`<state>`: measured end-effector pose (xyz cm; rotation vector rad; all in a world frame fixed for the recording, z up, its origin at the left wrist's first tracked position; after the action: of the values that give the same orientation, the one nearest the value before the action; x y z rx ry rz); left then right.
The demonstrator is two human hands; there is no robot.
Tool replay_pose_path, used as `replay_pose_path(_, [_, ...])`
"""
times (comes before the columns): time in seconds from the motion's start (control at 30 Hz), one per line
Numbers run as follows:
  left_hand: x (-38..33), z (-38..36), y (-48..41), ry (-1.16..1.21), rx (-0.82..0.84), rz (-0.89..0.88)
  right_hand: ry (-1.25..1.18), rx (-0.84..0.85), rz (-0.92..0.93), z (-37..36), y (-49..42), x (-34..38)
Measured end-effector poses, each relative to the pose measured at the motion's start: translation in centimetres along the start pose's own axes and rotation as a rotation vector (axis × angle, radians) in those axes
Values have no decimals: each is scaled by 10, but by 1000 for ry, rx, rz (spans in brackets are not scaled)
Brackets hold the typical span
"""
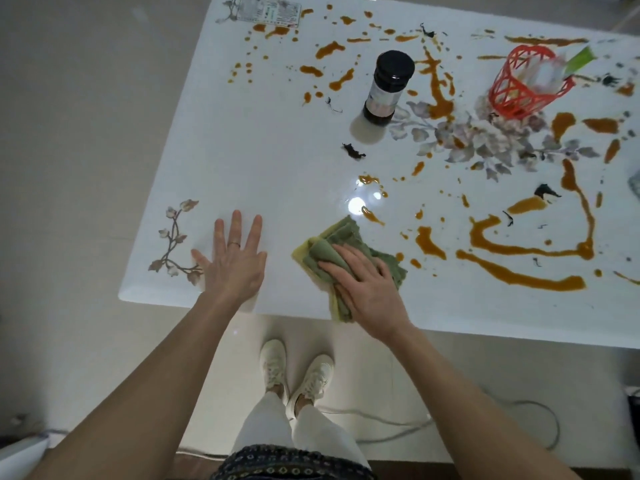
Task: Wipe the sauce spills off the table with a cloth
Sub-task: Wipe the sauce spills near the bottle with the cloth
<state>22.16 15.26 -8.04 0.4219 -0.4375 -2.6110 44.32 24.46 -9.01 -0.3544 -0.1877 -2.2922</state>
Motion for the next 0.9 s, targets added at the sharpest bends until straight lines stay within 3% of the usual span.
replay_pose_path(0.1, [-2, 0, 0, -6, -12, -12, -14, -79, -240, 9, -10, -24])
replay_pose_path(0.23, [-1, -2, 0, -6, -10, -2, -70, -174, -425, 1, -6, 8])
replay_pose_path(0.33, [-1, -2, -1, -1, -5, -4, -15, -134, -271, -6, 7, 21])
replay_pose_path(0.43, [0, -1, -1, -8, 4, -2, 64, -65, -46, 2, 4, -11])
replay_pose_path(0.5, [-1, 0, -2, -10, 3, -5, 92, -52, -90, 11, -6, -36])
replay_pose_path(0.57, [-1, 0, -2, -9, 2, -5, 49, -79, -257, 18, -15, -51])
replay_pose_path(0.7, [-1, -2, -1, -3, 22, 7, -37, -203, -455, 10, -12, -13])
replay_pose_path(0.8, [0, -2, -2, -4, 24, 3, -6, -160, -302, -1, 5, 15])
replay_pose_path(0.9, [0, -2, -1, -9, 22, 3, 77, -88, -79, 4, 2, -11])
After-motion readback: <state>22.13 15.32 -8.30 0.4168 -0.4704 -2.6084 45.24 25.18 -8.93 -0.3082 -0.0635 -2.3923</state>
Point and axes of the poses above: each hand's wrist, its own y-axis away from the middle knuckle, its own z-axis out of the back of the hand, x = y × z, the point moved 4 cm from there along -y, towards the middle knuckle, and after that the axes turned 12 degrees about -z, right-handed, at the moved point
